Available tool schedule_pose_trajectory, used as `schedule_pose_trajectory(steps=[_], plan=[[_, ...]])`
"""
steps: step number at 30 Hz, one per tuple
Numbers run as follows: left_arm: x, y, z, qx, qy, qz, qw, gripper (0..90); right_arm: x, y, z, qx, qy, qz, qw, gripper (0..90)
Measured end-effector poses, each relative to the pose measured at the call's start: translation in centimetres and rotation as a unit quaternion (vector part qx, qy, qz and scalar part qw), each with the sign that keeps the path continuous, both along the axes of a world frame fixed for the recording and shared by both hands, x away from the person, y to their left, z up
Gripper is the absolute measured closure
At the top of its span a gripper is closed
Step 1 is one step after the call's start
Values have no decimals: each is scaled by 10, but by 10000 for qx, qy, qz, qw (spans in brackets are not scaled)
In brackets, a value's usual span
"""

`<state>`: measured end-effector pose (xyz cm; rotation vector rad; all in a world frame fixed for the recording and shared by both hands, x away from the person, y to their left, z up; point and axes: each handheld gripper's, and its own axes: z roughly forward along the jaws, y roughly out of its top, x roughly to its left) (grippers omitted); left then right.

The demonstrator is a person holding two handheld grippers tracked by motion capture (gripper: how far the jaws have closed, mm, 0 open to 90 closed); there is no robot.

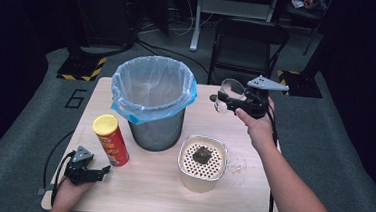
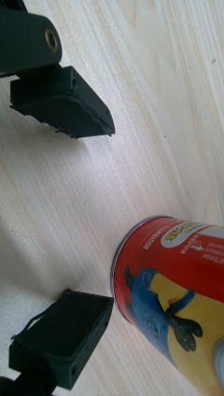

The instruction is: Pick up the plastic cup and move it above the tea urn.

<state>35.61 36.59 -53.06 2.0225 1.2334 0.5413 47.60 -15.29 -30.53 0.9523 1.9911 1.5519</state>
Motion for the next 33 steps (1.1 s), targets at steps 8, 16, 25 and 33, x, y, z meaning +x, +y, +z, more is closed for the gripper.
schedule_pose_trajectory(steps=[8, 16, 25, 33], plan=[[1, 0, 0, -10, -16, -4, 10000, 146, -5, 17, 44, -85, -171, 284, 9994, 368], [0, 0, 0, -2, -16, -19, 10000, 145, -3, 44, 82, -204, -278, 526, 9980, 367], [0, 0, 0, -3, -16, -47, 10000, 143, 4, 81, 96, -205, -255, 776, 9965, 363], [0, 0, 0, -21, -3, -49, 10000, 144, 14, 119, 85, -239, -117, 947, 9951, 359]])
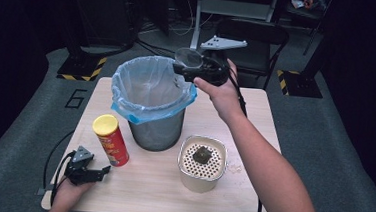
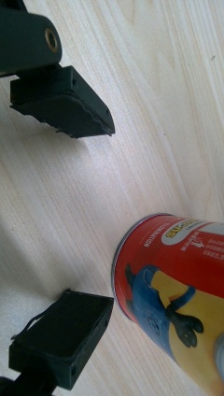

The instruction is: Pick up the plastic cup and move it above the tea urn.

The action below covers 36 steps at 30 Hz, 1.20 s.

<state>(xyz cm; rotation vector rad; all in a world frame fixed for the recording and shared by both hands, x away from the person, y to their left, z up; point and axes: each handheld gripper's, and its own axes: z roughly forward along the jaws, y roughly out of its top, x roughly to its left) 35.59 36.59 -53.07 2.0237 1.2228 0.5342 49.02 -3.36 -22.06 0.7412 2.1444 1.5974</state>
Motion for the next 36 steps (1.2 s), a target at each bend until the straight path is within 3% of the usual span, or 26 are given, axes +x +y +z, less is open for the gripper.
schedule_pose_trajectory(steps=[9, 21, 25, 28, 36], plan=[[0, 0, 1, 3, 56, -21, 10000, 144, 7, 32, -11, -148, 51, 168, 9997, 351], [0, 0, 1, 2, 56, -19, 10000, 144, 15, 54, -20, -277, 130, 169, 9994, 323], [0, 0, 1, 33, 45, -29, 10000, 144, 16, 60, -25, -415, 282, 349, 9981, 274], [0, 0, 1, 4, 56, -20, 10000, 145, 14, 64, -29, -525, 366, 403, 9971, 126], [-1, 0, 1, 12, 52, -4, 10000, 145, 12, 60, -30, -481, 370, 389, 9974, 127]])
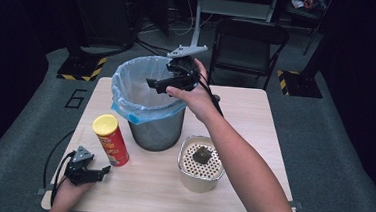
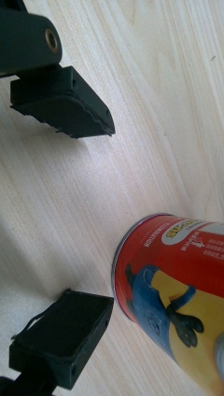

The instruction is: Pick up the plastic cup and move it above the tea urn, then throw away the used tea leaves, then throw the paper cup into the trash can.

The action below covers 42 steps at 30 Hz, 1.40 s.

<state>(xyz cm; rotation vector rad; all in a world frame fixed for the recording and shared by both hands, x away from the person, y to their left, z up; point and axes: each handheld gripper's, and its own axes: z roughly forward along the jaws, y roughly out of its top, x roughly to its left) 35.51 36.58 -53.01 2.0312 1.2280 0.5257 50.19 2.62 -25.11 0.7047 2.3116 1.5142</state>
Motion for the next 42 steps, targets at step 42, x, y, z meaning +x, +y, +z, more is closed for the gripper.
schedule_pose_trajectory(steps=[42], plan=[[-16, -15, 34, -626, -276, -80, 9976, 117, -33, -111, -3, 69, -303, -529, 9981, 181]])
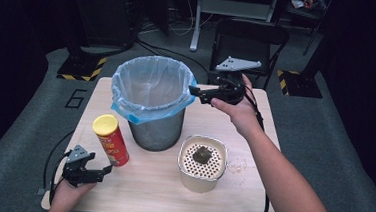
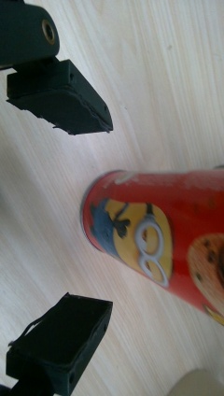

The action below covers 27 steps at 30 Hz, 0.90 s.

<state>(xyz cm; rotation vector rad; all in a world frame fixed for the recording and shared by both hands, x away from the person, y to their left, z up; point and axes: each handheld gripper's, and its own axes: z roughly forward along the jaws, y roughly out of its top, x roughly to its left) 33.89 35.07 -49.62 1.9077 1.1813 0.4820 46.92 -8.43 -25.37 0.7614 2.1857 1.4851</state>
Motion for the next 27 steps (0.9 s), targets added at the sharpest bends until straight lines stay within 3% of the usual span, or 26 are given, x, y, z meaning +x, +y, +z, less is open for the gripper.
schedule_pose_trajectory(steps=[11, 18, 27], plan=[[11, -10, 10, -216, -131, -64, 9997, 117, -11, -34, -22, -29, 24, -248, 9997, 197], [22, -13, 11, -349, -156, -31, 9993, 117, -27, -54, -39, -140, -104, -362, 9992, 199], [29, -17, 8, -280, -212, -91, 9993, 126, -45, -82, -66, -200, -69, -634, 9978, 199]])
